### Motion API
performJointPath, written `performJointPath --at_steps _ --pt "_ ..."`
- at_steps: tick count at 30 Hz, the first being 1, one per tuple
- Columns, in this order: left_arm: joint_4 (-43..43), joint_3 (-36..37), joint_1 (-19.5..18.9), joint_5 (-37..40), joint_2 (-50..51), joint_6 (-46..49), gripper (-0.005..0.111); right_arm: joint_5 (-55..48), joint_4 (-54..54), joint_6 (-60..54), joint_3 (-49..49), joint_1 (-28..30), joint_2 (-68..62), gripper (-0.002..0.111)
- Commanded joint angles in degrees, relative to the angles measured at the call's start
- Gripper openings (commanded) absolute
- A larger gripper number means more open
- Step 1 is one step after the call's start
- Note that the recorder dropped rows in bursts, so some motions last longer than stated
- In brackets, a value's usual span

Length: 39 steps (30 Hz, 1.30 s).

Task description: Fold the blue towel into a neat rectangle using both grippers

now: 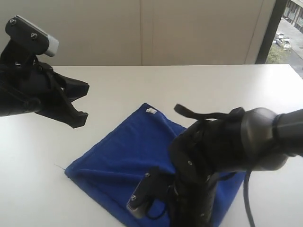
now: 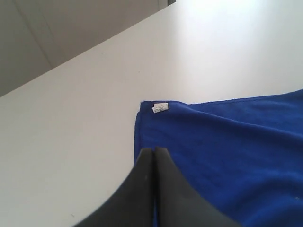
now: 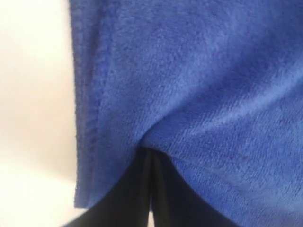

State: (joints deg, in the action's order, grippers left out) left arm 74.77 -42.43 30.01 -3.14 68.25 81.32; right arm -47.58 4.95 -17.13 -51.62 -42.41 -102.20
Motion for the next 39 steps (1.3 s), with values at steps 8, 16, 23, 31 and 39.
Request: performJointPath --at_steps 8,16,23,31,39 --pt "1.6 3.7 -0.2 3.6 -2.3 -2.3 0.000 2.2 4.3 0.4 -9.9 -7.8 -0.8 0.000" --pt "1.6 10.3 -0.2 3.1 -1.7 -5.3 0.000 1.4 -19.3 12.7 -13.1 -0.5 4.8 0.000" --pt "1.6 12.0 -0.2 2.7 7.4 -6.2 0.000 0.9 -19.3 11.4 -13.0 9.8 2.8 0.000" --pt "1.6 5.6 -0.2 3.1 21.2 -7.1 0.000 0.1 -17.3 9.7 -12.9 11.0 2.5 0.000" --pt "1.4 2.5 -0.2 2.3 26.0 -6.2 0.000 -0.2 -17.3 8.8 -12.9 11.0 2.5 0.000"
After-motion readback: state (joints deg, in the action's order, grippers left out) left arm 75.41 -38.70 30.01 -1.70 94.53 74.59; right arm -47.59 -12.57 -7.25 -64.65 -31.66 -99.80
